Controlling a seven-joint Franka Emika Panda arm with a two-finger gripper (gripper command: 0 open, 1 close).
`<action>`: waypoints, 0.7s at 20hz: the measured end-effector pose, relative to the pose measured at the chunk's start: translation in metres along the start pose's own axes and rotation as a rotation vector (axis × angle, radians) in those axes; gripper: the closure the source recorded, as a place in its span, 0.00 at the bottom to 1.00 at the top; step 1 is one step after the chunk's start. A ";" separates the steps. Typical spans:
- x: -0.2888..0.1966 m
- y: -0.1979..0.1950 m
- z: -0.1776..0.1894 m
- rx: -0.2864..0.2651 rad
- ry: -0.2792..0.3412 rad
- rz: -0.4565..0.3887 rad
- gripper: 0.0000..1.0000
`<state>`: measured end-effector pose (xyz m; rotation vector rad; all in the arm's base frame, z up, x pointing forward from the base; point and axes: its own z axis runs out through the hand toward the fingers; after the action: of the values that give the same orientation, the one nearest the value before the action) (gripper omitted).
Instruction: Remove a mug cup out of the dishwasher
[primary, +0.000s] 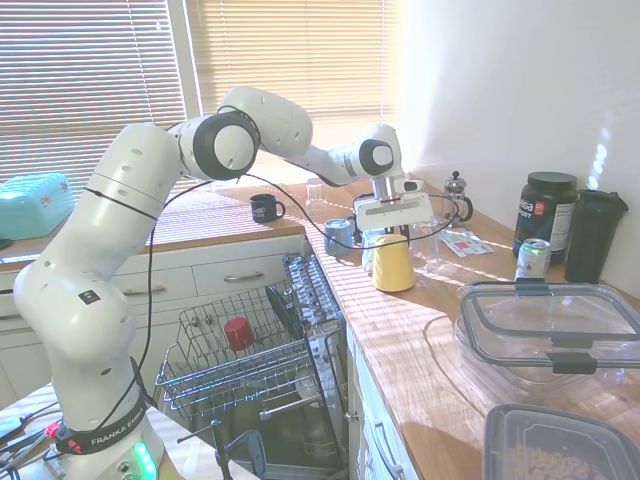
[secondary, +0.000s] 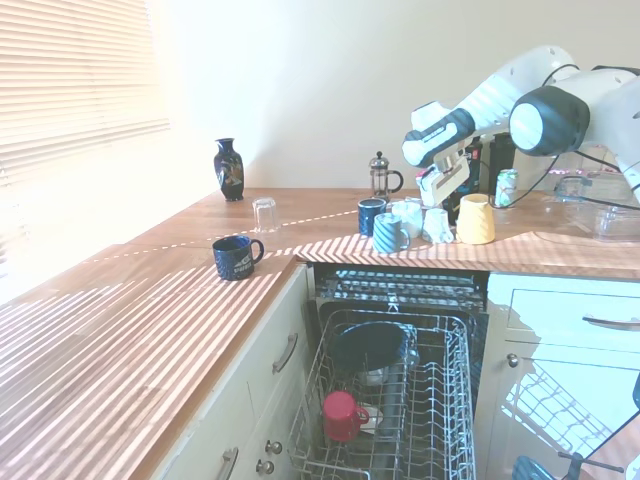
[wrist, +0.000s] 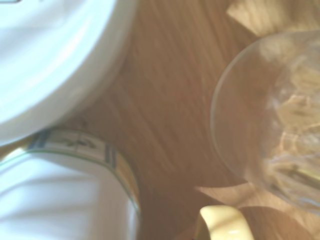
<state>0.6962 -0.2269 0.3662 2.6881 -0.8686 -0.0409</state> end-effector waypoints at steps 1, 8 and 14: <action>0.002 0.004 -0.002 0.006 -0.009 0.013 0.00; 0.005 0.007 -0.004 0.011 -0.015 0.021 0.00; 0.004 0.005 -0.005 0.011 -0.012 0.019 0.00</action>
<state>0.6973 -0.2318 0.3727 2.6926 -0.9005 -0.0485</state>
